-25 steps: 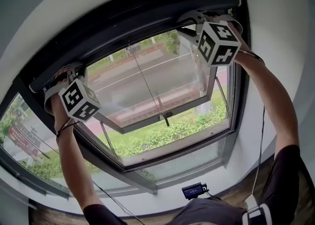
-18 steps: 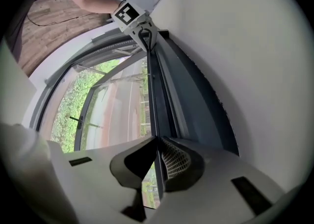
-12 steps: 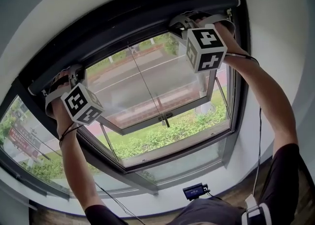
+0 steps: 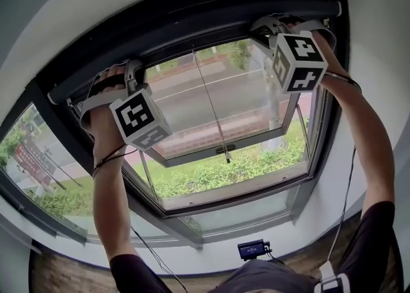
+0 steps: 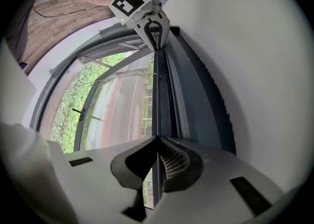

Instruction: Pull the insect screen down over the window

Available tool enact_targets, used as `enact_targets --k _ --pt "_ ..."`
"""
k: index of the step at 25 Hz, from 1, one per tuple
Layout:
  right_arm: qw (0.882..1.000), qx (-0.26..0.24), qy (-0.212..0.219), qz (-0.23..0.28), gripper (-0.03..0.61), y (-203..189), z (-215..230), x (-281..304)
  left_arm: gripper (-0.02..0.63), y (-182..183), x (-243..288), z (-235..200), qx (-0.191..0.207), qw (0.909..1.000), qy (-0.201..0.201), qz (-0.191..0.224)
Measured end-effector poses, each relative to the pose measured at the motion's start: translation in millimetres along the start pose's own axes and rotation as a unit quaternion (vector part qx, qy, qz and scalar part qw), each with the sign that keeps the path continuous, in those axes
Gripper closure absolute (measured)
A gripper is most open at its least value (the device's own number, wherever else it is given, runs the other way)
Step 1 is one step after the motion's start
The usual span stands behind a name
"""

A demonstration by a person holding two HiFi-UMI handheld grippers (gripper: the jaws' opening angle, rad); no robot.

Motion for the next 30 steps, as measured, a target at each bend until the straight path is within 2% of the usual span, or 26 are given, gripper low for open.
enact_targets --k 2,6,12,22,30 --pt "1.0 0.004 -0.002 0.002 0.554 -0.5 -0.3 0.9 0.584 4.0 7.1 0.2 0.005 1.0 -0.004 0.002" --pt "1.0 -0.003 -0.012 0.006 0.552 2.6 -3.3 2.3 0.584 1.0 6.1 1.7 -0.019 0.9998 -0.005 0.01" --pt "1.0 -0.016 -0.009 0.023 0.554 18.5 -3.5 5.8 0.586 -3.0 7.2 5.0 -0.012 0.9998 -0.015 -0.003" --pt "0.999 -0.011 0.047 0.008 0.555 19.9 -6.5 4.6 0.594 0.2 2.9 15.0 -0.03 0.9993 -0.024 0.0" --pt "0.993 -0.019 0.117 -0.002 0.555 21.0 -49.2 6.5 0.598 2.1 -10.2 58.1 -0.018 0.9963 -0.084 0.002"
Point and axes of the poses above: the fingertips, and each gripper's own axes: x forward along the fingers, z to its right, y out of its top, the point moved 10 cm from there along -x, backward along the fingers, and after that the axes turned 3 degrees about y, right-handed, at the moved point
